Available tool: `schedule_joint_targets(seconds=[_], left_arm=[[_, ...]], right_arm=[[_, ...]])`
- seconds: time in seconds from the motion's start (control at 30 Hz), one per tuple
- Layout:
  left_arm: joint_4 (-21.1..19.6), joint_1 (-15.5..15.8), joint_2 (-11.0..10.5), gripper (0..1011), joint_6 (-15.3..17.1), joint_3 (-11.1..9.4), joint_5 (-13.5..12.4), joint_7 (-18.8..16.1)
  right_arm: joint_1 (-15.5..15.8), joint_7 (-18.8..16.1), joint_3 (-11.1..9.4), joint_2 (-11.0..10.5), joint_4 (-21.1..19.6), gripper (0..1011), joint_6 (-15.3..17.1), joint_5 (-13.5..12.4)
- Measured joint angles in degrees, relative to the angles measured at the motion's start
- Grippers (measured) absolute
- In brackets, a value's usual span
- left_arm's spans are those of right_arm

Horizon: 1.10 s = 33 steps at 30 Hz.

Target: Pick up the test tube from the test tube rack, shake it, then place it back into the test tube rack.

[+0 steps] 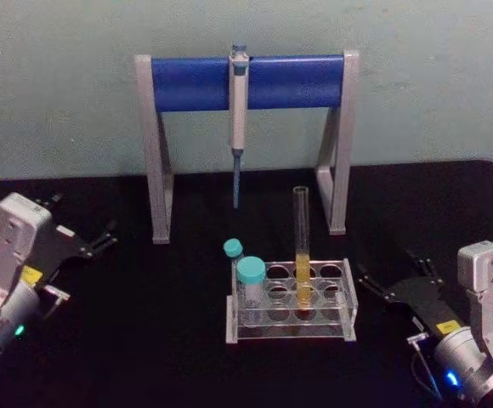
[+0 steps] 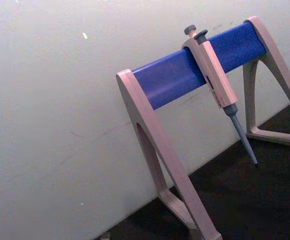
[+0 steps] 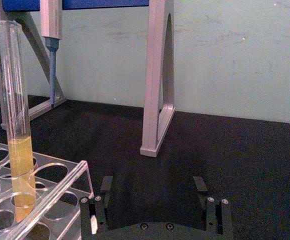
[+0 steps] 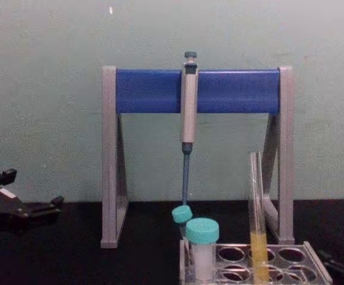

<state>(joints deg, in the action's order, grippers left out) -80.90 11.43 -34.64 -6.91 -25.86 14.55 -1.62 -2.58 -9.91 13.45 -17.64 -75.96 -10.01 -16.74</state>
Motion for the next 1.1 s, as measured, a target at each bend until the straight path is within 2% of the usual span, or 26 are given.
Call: schedule_joint_targets(seconds=[1.1], left_arm=[[0.0,0.0,0.0,1010,0.0,0.0,0.0,0.0]], right_arm=[[0.1,0.1,0.0,-0.1,-0.2,1000,-0.1,-0.2]])
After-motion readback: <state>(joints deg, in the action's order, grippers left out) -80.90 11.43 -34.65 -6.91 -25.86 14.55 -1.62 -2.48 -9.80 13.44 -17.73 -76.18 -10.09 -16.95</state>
